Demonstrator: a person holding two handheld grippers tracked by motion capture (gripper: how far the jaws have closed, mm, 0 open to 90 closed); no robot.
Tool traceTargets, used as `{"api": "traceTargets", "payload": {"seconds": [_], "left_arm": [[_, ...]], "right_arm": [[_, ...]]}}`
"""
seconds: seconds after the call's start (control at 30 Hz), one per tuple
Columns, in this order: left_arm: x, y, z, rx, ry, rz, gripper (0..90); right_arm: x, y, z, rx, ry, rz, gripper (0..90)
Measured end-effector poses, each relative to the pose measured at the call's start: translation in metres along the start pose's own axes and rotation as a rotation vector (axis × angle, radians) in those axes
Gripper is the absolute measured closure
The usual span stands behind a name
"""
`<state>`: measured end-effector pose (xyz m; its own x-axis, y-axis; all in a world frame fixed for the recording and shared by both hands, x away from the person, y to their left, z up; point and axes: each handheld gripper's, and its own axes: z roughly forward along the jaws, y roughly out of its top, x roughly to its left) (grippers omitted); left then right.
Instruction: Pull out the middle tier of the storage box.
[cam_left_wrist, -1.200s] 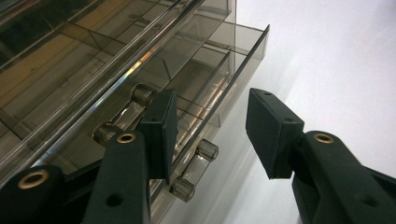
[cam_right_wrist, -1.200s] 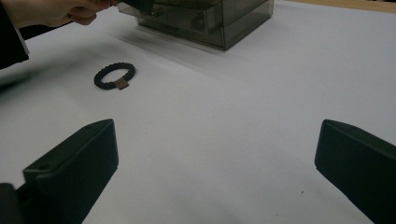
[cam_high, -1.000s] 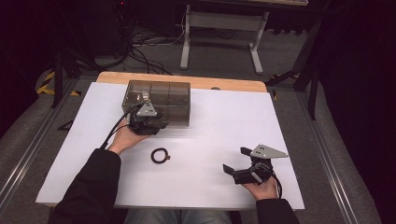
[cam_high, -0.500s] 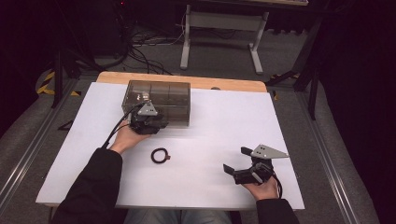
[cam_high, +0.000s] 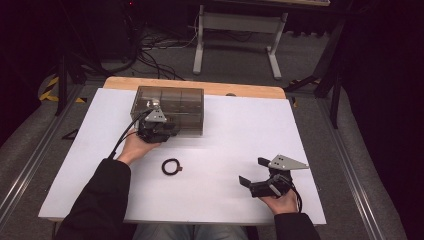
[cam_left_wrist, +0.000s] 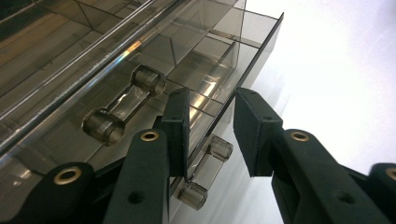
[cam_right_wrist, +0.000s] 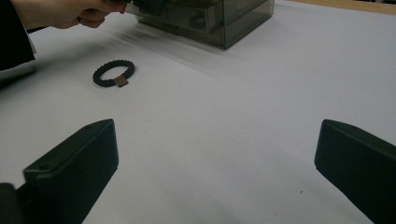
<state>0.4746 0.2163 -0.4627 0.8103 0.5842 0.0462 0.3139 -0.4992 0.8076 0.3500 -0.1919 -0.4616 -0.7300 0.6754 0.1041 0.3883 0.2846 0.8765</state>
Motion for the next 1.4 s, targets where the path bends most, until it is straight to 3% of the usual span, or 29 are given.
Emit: {"api": "traceTargets", "payload": {"seconds": [0.5, 0.97, 1.0, 1.03, 1.4], "left_arm": [[-0.007, -0.003, -0.004, 0.022, -0.037, 0.010, 68.3], [-0.014, -0.008, -0.007, 0.010, -0.053, 0.017, 68.8], [-0.016, -0.009, -0.008, 0.024, -0.052, -0.001, 68.8], [-0.015, -0.009, -0.008, 0.012, -0.052, 0.019, 68.8], [-0.021, -0.010, -0.010, 0.026, -0.052, 0.020, 68.8]], "right_arm": [[0.000, 0.000, 0.000, -0.001, -0.003, 0.002, 0.2], [-0.002, 0.000, -0.002, -0.008, -0.011, 0.002, 0.2], [-0.002, 0.000, -0.002, -0.008, -0.011, 0.003, 0.2], [-0.002, 0.000, -0.002, -0.008, -0.011, 0.002, 0.2], [-0.002, 0.000, -0.002, -0.005, -0.013, 0.004, 0.2]]}}
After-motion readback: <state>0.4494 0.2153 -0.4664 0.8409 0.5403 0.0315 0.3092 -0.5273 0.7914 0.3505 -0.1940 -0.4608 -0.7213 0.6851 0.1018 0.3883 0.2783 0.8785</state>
